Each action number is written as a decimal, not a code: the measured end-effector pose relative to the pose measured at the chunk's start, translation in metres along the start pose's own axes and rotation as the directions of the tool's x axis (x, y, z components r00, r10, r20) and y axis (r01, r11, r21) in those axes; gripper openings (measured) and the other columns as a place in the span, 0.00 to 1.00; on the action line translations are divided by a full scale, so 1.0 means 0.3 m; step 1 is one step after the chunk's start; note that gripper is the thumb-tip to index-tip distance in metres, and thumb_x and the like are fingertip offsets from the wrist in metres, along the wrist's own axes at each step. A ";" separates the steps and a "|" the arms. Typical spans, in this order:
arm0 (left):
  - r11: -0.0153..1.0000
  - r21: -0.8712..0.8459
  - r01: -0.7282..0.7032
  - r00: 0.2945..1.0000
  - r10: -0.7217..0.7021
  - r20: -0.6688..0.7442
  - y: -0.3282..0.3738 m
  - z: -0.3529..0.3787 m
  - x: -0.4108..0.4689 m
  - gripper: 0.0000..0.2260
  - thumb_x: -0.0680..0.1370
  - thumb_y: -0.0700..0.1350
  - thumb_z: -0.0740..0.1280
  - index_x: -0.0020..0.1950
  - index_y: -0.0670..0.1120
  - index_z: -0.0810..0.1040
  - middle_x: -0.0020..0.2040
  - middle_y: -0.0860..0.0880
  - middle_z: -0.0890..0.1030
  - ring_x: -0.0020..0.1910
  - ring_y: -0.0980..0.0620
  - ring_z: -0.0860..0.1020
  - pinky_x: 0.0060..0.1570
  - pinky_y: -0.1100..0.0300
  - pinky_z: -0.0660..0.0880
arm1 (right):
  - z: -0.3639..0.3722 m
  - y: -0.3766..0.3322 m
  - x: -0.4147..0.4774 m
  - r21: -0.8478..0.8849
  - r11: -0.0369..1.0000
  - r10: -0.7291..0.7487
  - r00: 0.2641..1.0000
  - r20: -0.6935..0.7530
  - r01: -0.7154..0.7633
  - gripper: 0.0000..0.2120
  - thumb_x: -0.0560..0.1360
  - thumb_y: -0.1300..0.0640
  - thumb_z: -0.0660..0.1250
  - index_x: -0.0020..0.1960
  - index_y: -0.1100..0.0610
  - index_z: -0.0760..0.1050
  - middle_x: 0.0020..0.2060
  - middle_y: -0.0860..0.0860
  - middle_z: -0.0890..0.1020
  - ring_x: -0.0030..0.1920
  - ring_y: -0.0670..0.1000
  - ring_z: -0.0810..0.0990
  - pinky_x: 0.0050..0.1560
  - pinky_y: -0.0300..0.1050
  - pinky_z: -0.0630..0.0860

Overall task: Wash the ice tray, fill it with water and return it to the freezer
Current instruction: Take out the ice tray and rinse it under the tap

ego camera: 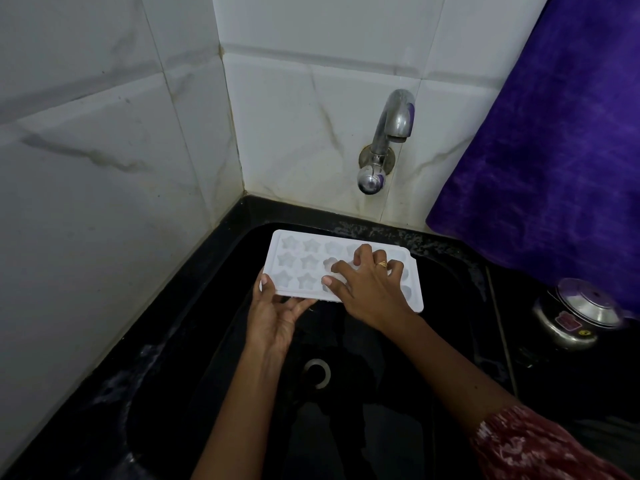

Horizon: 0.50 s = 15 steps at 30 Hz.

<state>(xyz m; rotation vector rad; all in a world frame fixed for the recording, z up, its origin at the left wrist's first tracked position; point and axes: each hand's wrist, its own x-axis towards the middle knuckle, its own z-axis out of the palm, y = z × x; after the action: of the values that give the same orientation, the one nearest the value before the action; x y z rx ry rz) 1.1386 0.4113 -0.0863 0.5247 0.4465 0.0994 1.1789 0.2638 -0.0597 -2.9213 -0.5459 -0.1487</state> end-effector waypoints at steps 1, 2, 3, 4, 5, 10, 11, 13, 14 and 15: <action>1.000 -0.004 0.002 1.000 -0.002 0.001 0.000 0.001 0.000 0.19 0.80 0.49 0.57 0.70 0.43 0.66 0.63 0.38 0.75 0.57 0.37 0.78 0.46 0.38 0.77 | 0.000 -0.006 0.001 0.001 1.000 0.005 1.000 -0.013 -0.005 0.23 0.76 0.37 0.47 0.62 0.45 0.71 0.59 0.52 0.67 0.58 0.54 0.66 0.55 0.52 0.58; 1.000 -0.010 0.003 1.000 -0.003 0.000 -0.001 0.002 0.001 0.19 0.80 0.49 0.57 0.70 0.43 0.66 0.63 0.38 0.75 0.57 0.37 0.78 0.47 0.37 0.77 | 0.000 -0.013 0.002 0.004 1.000 0.011 1.000 -0.022 -0.011 0.25 0.74 0.37 0.45 0.62 0.45 0.71 0.58 0.52 0.67 0.57 0.54 0.66 0.55 0.52 0.58; 1.000 -0.017 0.004 1.000 -0.004 -0.003 -0.001 0.002 0.002 0.19 0.80 0.48 0.57 0.69 0.43 0.66 0.63 0.38 0.75 0.57 0.37 0.78 0.47 0.36 0.76 | 0.000 -0.020 0.003 0.006 1.000 0.015 1.000 -0.026 -0.015 0.25 0.74 0.37 0.45 0.62 0.44 0.71 0.58 0.52 0.68 0.57 0.54 0.66 0.54 0.52 0.58; 1.000 -0.022 0.004 1.000 -0.004 -0.006 0.000 0.001 0.003 0.18 0.81 0.48 0.57 0.69 0.44 0.66 0.63 0.38 0.75 0.57 0.37 0.78 0.47 0.36 0.76 | 0.003 -0.023 0.005 0.003 1.000 0.015 1.000 -0.027 -0.015 0.25 0.74 0.37 0.44 0.63 0.44 0.70 0.58 0.52 0.68 0.57 0.54 0.66 0.54 0.52 0.58; 1.000 -0.027 0.004 1.000 -0.005 -0.007 0.001 -0.001 0.004 0.18 0.81 0.48 0.57 0.69 0.44 0.66 0.64 0.38 0.75 0.57 0.37 0.78 0.48 0.35 0.75 | 0.005 -0.024 0.007 -0.006 1.000 0.013 1.000 -0.026 -0.013 0.25 0.74 0.37 0.45 0.63 0.43 0.69 0.58 0.52 0.68 0.57 0.54 0.66 0.54 0.52 0.58; 1.000 -0.010 -0.008 1.000 0.008 -0.004 0.008 -0.006 0.009 0.19 0.81 0.48 0.57 0.70 0.44 0.66 0.63 0.39 0.75 0.57 0.38 0.78 0.48 0.37 0.76 | 0.013 -0.029 0.009 0.013 1.000 0.004 1.000 -0.023 -0.004 0.23 0.76 0.37 0.47 0.63 0.43 0.69 0.57 0.52 0.67 0.57 0.54 0.65 0.54 0.51 0.57; 1.000 -0.005 -0.012 1.000 0.012 -0.002 0.009 -0.007 0.010 0.19 0.81 0.49 0.57 0.70 0.44 0.66 0.63 0.39 0.75 0.57 0.38 0.78 0.48 0.37 0.76 | 0.012 -0.031 0.008 0.019 1.000 -0.001 1.000 -0.024 0.001 0.24 0.75 0.37 0.46 0.63 0.43 0.69 0.57 0.52 0.68 0.56 0.54 0.65 0.53 0.51 0.57; 1.000 -0.010 -0.012 1.000 0.012 -0.002 0.011 -0.008 0.012 0.19 0.80 0.49 0.57 0.70 0.44 0.66 0.64 0.38 0.75 0.58 0.37 0.77 0.48 0.36 0.75 | 0.011 -0.029 0.010 0.026 1.000 -0.008 1.000 -0.016 0.008 0.22 0.76 0.37 0.47 0.63 0.43 0.69 0.57 0.52 0.67 0.56 0.54 0.65 0.53 0.51 0.57; 1.000 -0.016 -0.008 1.000 0.008 -0.002 0.011 -0.008 0.014 0.19 0.80 0.49 0.57 0.70 0.43 0.66 0.64 0.38 0.75 0.58 0.37 0.77 0.48 0.35 0.75 | 0.011 -0.026 0.013 0.024 1.000 -0.005 1.000 -0.009 0.006 0.20 0.77 0.37 0.49 0.63 0.43 0.69 0.57 0.52 0.67 0.56 0.54 0.65 0.54 0.51 0.57; 1.000 -0.023 -0.005 1.000 0.005 -0.003 0.009 -0.007 0.014 0.19 0.80 0.49 0.57 0.70 0.44 0.66 0.63 0.38 0.75 0.58 0.37 0.77 0.48 0.35 0.75 | 0.009 -0.026 0.015 0.017 1.000 0.003 1.000 -0.007 -0.003 0.19 0.78 0.38 0.50 0.63 0.44 0.69 0.57 0.52 0.67 0.57 0.54 0.65 0.54 0.51 0.57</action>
<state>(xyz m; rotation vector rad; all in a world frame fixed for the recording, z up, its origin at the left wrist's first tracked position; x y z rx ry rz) 1.1415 0.4156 -0.0882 0.5033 0.4470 0.1098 1.1805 0.2730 -0.0606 -2.9035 -0.5384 -0.1528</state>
